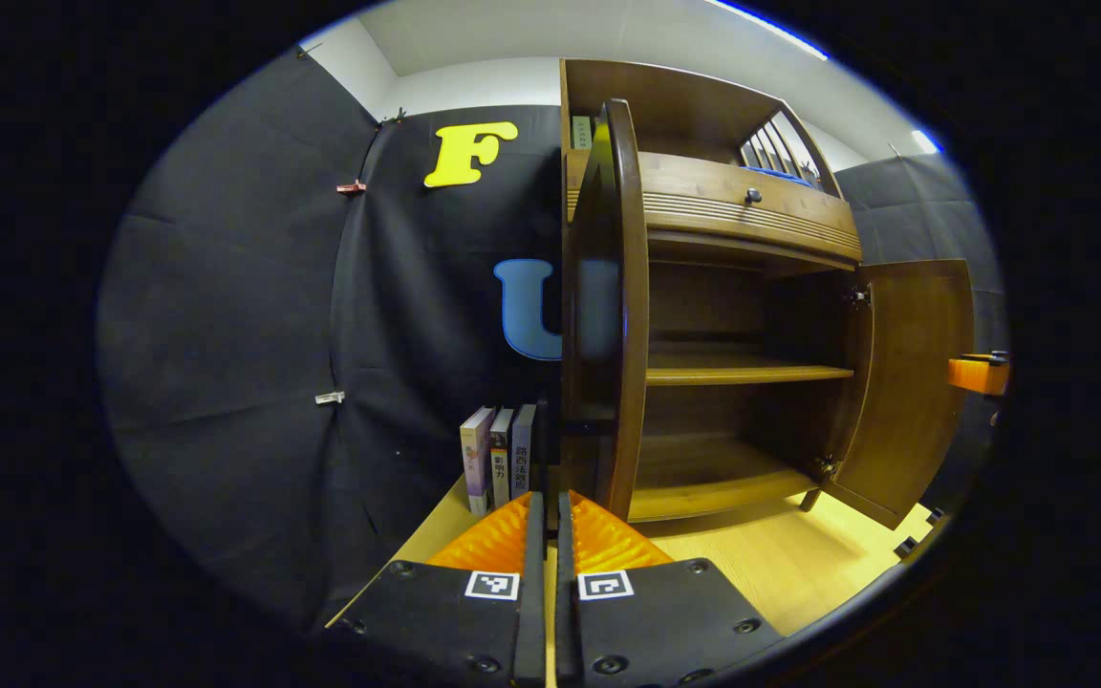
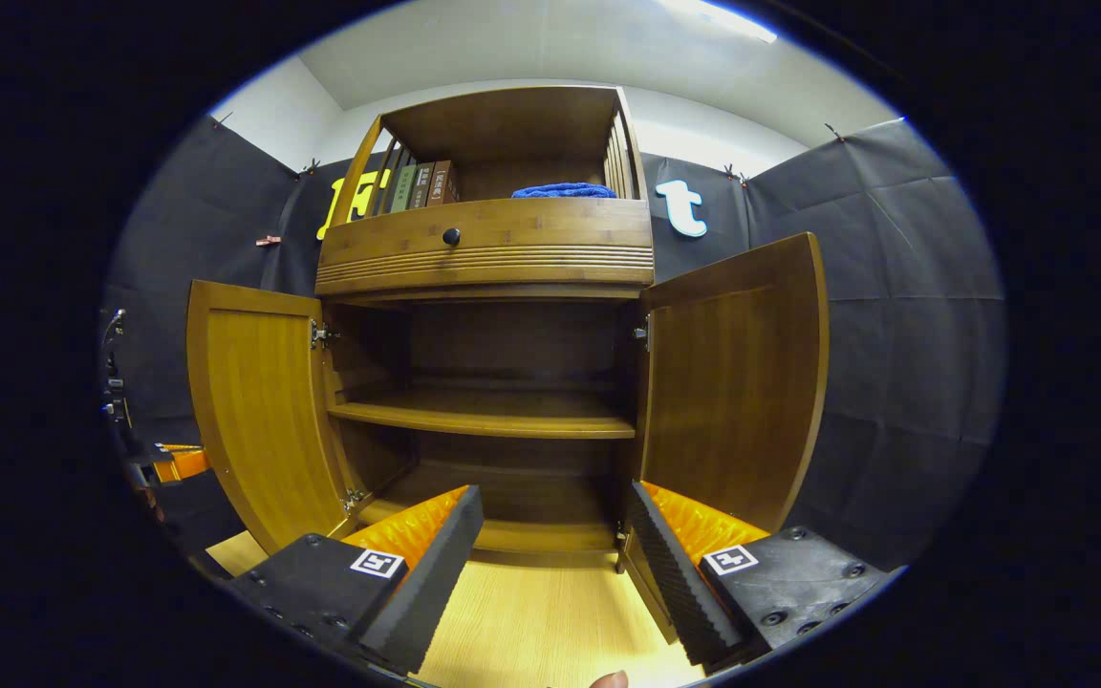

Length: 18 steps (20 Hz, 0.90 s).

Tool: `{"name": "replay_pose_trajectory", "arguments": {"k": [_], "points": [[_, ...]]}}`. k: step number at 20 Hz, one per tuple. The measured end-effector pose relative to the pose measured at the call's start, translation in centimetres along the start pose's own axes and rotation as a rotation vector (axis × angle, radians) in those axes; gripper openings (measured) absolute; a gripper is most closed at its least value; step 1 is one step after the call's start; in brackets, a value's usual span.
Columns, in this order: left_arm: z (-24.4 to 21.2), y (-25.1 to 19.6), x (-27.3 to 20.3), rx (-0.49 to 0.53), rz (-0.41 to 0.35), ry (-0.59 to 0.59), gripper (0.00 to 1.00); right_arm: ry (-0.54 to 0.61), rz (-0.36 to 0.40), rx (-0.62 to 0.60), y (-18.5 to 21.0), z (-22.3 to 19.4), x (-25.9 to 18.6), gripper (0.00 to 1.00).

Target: Open the right door of the double-door shoe cabinet with the right hand, and open the left door with the left hand.

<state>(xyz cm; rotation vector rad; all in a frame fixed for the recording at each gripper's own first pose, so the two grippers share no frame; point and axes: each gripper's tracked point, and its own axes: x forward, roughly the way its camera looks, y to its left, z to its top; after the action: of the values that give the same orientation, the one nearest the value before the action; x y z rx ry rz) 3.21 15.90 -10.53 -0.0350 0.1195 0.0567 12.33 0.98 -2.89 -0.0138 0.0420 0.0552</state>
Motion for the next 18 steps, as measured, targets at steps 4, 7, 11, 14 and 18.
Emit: {"name": "replay_pose_trajectory", "arguments": {"k": [4,7,11,14,18], "points": [[1.1,-0.9,-2.0,-0.022,0.001,-0.03,0.21,-0.002,0.022,-0.007,0.6,0.1,0.3,1.0],[1.9,-1.8,-2.8,-0.022,-0.014,-0.054,0.49,-0.008,0.033,-0.006,0.9,0.3,0.3,0.98],[2.3,-3.4,-3.0,-0.01,-0.036,-0.054,0.8,-0.01,0.035,-0.017,0.8,0.3,0.1,0.96],[2.5,-4.7,-2.8,-0.014,-0.051,-0.056,0.94,-0.017,0.021,-0.018,0.1,0.7,-0.2,0.96],[3.0,-6.4,-2.2,-0.018,-0.072,-0.058,0.95,-0.028,-0.004,-0.003,-0.7,1.2,-0.5,0.98]]}}
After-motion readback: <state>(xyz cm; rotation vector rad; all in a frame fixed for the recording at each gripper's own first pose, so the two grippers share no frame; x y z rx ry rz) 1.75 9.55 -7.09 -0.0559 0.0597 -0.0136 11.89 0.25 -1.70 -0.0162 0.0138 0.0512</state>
